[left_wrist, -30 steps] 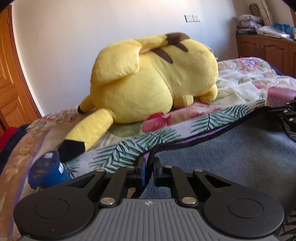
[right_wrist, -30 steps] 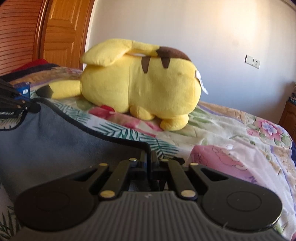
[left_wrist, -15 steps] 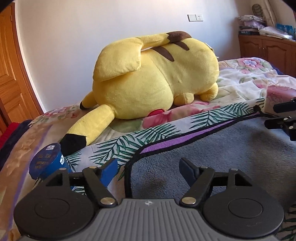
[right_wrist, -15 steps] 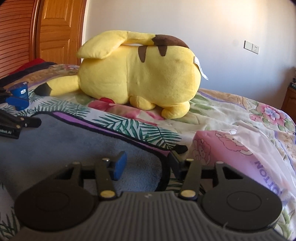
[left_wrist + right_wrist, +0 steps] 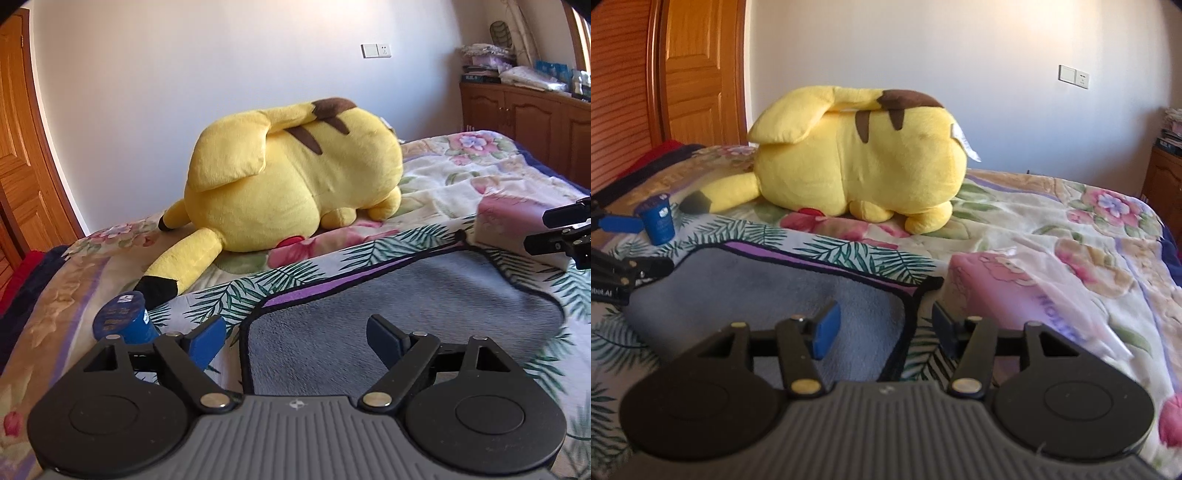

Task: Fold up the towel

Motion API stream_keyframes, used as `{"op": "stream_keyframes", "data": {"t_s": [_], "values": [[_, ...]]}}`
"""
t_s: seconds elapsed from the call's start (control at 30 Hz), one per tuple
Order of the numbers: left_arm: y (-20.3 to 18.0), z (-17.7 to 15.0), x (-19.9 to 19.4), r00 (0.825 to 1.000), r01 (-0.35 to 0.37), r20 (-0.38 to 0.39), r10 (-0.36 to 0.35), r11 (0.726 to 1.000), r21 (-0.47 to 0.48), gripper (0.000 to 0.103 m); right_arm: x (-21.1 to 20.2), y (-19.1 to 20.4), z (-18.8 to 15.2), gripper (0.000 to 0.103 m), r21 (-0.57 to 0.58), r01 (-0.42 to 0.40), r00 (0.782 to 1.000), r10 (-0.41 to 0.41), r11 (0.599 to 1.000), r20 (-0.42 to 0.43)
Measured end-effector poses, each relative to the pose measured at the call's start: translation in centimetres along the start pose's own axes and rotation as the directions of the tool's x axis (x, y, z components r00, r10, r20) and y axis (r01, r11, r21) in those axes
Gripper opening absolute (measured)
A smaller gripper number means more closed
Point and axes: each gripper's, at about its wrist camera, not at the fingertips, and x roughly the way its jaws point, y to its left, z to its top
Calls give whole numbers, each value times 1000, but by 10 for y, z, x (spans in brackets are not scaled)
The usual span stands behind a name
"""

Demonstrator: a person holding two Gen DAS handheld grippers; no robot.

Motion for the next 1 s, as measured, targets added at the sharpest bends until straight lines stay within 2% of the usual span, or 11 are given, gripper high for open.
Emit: {"op": "stream_keyframes", "data": {"t_s": [0.2, 0.33, 0.53, 0.63, 0.7, 0.83, 1.0], "values": [[-8, 8, -40, 1000, 21, 16, -21, 1000, 1, 70, -38, 3, 3, 59, 17, -7, 1000, 7, 1000, 6], [-12, 16, -66, 999, 32, 33, -32, 999, 3, 72, -60, 8, 6, 68, 30, -15, 1000, 14, 999, 17], [-12, 36, -107, 997, 35, 70, -34, 999, -8, 76, -95, 15, 12, 73, 38, -24, 999, 23, 999, 42], [-11, 46, -130, 996, 28, 88, -27, 999, -15, 81, -113, 16, 17, 81, 46, -19, 998, 16, 999, 60], [-11, 51, -147, 994, 21, 110, -19, 1000, -21, 85, -127, 17, 20, 83, 48, -12, 997, 8, 999, 78], [-11, 61, -177, 991, 33, 132, -28, 999, -43, 87, -154, 21, 26, 98, 58, 6, 993, -13, 998, 115], [-15, 72, -212, 986, 35, 164, -29, 999, -34, 87, -181, 26, 34, 103, 47, 10, 989, -17, 999, 147]]}}
